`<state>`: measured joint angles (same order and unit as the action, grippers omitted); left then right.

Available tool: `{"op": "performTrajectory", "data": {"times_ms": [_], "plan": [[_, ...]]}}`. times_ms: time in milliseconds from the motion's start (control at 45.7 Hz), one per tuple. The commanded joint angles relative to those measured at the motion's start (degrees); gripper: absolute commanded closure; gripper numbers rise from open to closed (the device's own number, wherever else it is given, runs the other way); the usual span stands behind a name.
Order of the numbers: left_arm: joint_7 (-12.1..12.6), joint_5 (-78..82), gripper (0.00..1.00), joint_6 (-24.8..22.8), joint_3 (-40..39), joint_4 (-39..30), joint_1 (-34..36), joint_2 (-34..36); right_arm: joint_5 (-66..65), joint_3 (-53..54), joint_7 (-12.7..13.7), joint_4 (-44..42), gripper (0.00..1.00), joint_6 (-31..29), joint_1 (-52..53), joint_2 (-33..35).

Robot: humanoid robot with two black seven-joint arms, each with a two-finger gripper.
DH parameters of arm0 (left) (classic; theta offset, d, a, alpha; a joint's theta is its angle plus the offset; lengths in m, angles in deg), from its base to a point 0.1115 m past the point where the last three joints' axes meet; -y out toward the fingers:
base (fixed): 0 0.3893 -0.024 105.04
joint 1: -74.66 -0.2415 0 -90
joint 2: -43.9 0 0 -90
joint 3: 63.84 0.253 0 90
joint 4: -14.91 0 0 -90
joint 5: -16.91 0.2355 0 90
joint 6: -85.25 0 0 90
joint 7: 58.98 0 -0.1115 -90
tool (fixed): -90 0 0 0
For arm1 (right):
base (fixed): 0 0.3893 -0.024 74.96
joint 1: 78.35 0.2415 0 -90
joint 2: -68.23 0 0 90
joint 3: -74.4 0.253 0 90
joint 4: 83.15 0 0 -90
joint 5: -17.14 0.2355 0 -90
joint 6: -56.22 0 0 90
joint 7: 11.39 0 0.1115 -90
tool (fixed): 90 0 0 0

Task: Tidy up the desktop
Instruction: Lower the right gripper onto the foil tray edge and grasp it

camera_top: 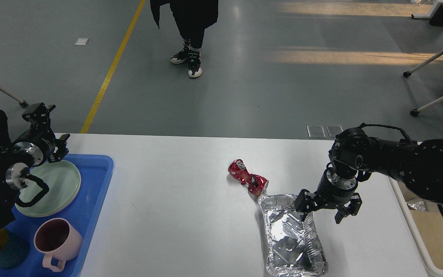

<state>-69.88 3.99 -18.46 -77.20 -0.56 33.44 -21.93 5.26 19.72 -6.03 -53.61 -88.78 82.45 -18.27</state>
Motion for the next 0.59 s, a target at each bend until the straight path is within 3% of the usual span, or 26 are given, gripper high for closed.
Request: {"op": "performTrajectory", "data": {"times_ms": [0,569], "plan": [[0.0,0.0,0.04,0.1,0.0,0.0,-0.1,0.0,-0.1,-0.1,0.0,-2.3,0.00,0.0,-2.0,-1.2],[0.0,0.0,0.04,0.0,0.0,0.0,0.0,0.0,-0.2,-0.2,0.1,-3.8,0.00,0.0,-6.7,-2.3]]}}
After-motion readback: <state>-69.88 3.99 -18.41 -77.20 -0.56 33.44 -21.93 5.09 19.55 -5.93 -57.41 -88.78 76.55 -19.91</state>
